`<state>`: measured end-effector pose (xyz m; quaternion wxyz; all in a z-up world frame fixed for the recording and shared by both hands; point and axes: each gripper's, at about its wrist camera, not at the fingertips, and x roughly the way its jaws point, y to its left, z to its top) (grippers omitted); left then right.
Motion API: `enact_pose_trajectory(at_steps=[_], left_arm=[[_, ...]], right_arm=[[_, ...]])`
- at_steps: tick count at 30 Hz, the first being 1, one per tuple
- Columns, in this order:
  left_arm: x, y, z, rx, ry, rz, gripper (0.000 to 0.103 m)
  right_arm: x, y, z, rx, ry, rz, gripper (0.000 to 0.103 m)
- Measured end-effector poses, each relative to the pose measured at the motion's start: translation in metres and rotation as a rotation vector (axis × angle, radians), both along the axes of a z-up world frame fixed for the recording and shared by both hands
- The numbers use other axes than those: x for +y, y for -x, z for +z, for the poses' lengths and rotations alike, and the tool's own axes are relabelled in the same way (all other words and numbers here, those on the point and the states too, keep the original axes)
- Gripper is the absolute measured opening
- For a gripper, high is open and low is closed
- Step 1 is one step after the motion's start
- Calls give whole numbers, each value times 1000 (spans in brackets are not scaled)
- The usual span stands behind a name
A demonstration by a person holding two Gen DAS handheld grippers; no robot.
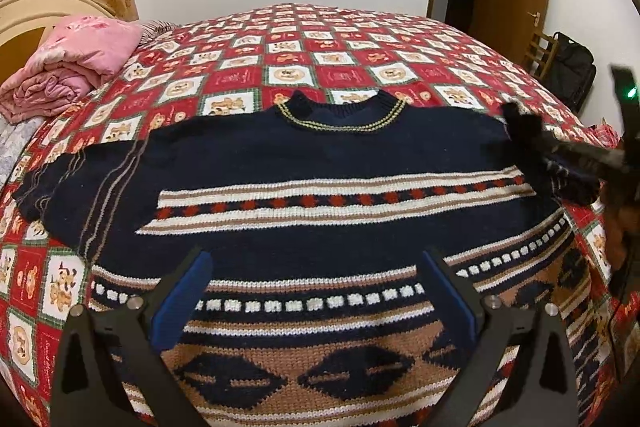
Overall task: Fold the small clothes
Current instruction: 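Lift the sleeve with the right gripper and lay it across the sweater body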
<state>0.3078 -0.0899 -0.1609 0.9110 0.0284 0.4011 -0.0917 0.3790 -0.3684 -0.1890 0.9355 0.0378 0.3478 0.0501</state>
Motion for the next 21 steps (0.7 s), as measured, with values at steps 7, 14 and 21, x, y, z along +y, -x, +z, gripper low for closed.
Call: enact_pose_trajectory(at_steps=[7,14,21], left_arm=[[-24,-22,-2,62,107,-43,103],[-97,-43,-10,142,206,-178,92],[-145,-71,-15,229,326,-167,81]], right_arm=[[-17,21,-7,-3,-80,53,60],[-71,72,4,-139,-104,-92,61],[-112,92,0,-214,-162,-244,61]])
